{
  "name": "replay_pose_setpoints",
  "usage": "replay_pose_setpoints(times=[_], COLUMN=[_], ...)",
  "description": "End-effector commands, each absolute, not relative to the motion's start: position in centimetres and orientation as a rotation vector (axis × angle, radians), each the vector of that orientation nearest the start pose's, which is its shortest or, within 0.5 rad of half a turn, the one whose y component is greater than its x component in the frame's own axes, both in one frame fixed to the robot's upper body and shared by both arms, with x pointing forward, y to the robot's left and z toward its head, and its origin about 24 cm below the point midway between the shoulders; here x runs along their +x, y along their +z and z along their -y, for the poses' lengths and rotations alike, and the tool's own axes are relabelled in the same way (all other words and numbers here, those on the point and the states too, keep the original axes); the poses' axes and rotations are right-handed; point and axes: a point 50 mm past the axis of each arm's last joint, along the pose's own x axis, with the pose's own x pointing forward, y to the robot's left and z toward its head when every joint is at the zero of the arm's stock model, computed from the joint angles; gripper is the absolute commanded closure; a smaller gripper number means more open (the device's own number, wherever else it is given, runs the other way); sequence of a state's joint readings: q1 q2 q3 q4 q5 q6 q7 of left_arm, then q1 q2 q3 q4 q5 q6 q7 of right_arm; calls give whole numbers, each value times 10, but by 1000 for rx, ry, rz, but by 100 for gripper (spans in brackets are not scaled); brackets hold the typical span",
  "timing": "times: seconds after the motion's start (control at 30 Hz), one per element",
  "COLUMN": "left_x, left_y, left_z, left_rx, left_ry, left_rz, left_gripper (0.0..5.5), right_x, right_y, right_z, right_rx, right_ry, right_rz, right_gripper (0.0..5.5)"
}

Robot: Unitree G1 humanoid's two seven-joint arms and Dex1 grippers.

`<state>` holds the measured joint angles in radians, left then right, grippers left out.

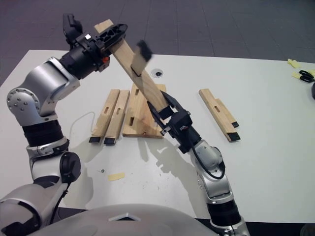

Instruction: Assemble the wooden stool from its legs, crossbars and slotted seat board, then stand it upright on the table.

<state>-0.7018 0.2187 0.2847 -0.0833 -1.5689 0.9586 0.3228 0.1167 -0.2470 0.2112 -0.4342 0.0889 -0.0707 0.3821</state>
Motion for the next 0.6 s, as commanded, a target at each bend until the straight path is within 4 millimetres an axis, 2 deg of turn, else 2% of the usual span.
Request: replay_pose_setpoints(times=[0.03, 0.17, 0.27, 0.3, 0.37, 0.43, 0.5, 0.6], left_x=[317, 324, 320, 316, 308, 301, 296, 293], left_y=[240, 249, 257, 257, 253, 245, 237, 219], left_z=[-147, -175, -194, -198, -203, -205, -208, -204], left_rx=[-848, -865, -840, -817, -756, -691, -634, -488], left_ry=[-561, -403, -367, -372, -411, -471, -514, -569], left_rz=[-35, 92, 140, 138, 115, 78, 50, -10], left_gripper=[446, 446, 446, 446, 446, 446, 446, 446], right_x=[210, 206, 205, 206, 207, 208, 209, 219], right_y=[103, 92, 75, 66, 54, 49, 46, 49], right_z=[125, 139, 163, 172, 182, 179, 167, 144], right_rx=[-115, -151, -316, -418, -497, -500, -434, -289], right_ry=[607, 598, 521, 490, 438, 451, 509, 571], right_rz=[224, 109, -44, -107, -199, -235, -260, -220], right_gripper=[236, 166, 118, 104, 73, 39, 12, 10])
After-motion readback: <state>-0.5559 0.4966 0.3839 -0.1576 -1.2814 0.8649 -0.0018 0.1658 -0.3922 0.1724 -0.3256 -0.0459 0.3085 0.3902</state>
